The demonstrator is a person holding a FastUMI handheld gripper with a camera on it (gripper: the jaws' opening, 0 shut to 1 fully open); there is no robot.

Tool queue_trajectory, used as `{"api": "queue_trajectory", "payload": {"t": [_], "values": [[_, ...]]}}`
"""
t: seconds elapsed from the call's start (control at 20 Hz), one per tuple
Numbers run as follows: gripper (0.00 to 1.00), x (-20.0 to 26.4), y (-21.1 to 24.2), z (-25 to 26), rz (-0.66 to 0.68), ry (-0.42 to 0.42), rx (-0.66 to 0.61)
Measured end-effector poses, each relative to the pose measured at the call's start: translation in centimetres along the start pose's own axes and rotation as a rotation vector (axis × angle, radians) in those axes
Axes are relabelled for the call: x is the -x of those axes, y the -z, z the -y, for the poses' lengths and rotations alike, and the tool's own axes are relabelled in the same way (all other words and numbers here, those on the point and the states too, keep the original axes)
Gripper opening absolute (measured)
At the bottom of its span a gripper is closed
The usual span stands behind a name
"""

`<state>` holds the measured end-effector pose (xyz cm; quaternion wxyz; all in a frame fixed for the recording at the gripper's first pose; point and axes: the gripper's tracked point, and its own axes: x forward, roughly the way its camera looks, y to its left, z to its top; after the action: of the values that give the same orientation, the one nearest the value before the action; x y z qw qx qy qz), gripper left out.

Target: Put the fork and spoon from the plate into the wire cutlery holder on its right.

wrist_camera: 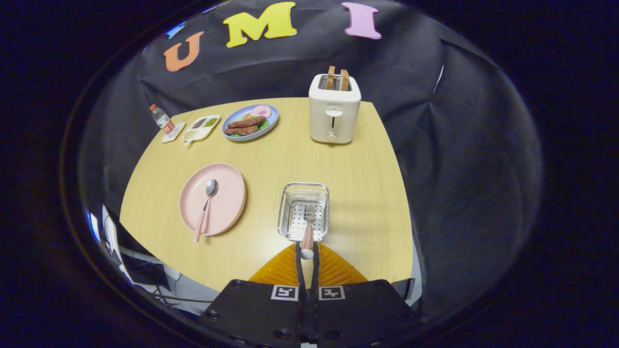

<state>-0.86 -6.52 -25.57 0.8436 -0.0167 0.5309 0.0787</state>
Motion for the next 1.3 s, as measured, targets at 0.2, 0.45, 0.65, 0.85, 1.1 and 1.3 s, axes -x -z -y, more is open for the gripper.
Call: {"api": "queue_trajectory", "payload": {"t": [0.2,0.45,0.65,0.85,1.1,1.3], "values": [[0.00,-0.5,0.4,-0.4,0.042,0.007,0.004],[0.08,-0.9,2.2,0.2,0.037,0.015,-0.051],[0.29,-0.5,2.8,0.3,0.047,0.011,-0.085],[0.77,1.8,1.4,0.2,0.128,0.030,-0.069],[0.91,6.7,-4.3,-5.5,0.411,-0.016,0.007],[0.94,4.9,-2.5,-14.5,0.481,-0.131,0.051]]}}
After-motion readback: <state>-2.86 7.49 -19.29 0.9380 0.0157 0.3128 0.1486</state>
